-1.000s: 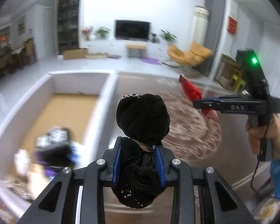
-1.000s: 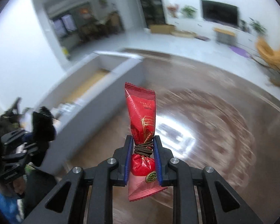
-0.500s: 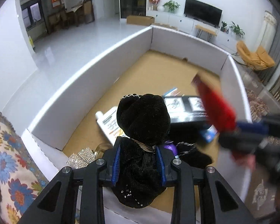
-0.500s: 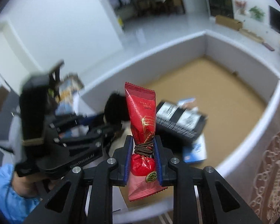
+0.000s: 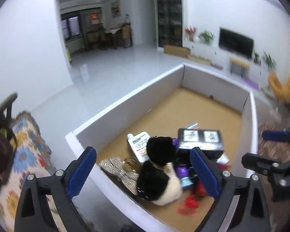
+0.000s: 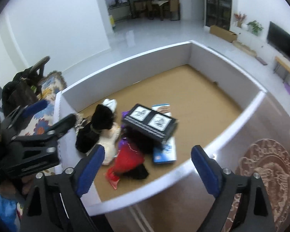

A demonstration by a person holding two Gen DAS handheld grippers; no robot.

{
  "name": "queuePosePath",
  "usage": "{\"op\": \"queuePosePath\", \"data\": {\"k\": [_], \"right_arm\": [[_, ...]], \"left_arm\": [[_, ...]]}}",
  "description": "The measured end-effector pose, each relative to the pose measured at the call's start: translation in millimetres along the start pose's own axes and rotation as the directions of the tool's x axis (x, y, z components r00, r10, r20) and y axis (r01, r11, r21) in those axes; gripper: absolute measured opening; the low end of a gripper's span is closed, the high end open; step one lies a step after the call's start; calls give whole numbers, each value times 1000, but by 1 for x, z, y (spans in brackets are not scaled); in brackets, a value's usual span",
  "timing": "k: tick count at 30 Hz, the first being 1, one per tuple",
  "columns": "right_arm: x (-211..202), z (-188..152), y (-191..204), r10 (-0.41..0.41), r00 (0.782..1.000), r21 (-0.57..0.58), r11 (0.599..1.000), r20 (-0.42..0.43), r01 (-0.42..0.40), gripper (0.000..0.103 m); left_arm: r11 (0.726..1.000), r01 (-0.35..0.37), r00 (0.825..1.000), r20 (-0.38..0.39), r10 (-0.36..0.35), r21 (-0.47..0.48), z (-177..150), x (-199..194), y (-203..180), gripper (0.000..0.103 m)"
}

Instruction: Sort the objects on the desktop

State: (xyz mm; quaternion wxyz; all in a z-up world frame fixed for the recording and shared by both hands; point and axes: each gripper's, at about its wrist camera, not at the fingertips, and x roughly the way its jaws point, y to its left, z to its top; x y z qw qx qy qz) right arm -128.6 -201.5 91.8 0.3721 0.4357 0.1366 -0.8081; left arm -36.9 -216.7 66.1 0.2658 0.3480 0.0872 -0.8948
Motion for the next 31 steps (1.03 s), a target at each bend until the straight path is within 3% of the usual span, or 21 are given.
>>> {"op": "queuePosePath", "data": {"k": [2,5,12,21,28,31], "right_arm": [[-8,0,-4,-21,1000,13,1000,-7,21,92],[-15,1,-11,-44,999,19,999,-22,44,92],[-13,0,0,-73,997,-23,997,-20,72,92],[-8,2,-2,-77,997,-18,997,-21,76,92],[-7,2,-6,-72,997,2,997,-17,73,92],[-8,2,-7,-68,998,8,998,-10,68,92]], "left_arm": [[1000,-11,1000,-11,10,-27,-1,-4,-5,99],[999,38,999,-27,-37,5,1,-9,-13,99],[1000,4,1000,-31,-4,1,-4,-27,-19,99],[1000,9,999,-37,-9,1,-4,-27,-18,99],[997,75,995,-67,-77,-31,-9,-23,-17,99],[998,59,997,-44,-59,-2,-11,-27,-23,99]]}}
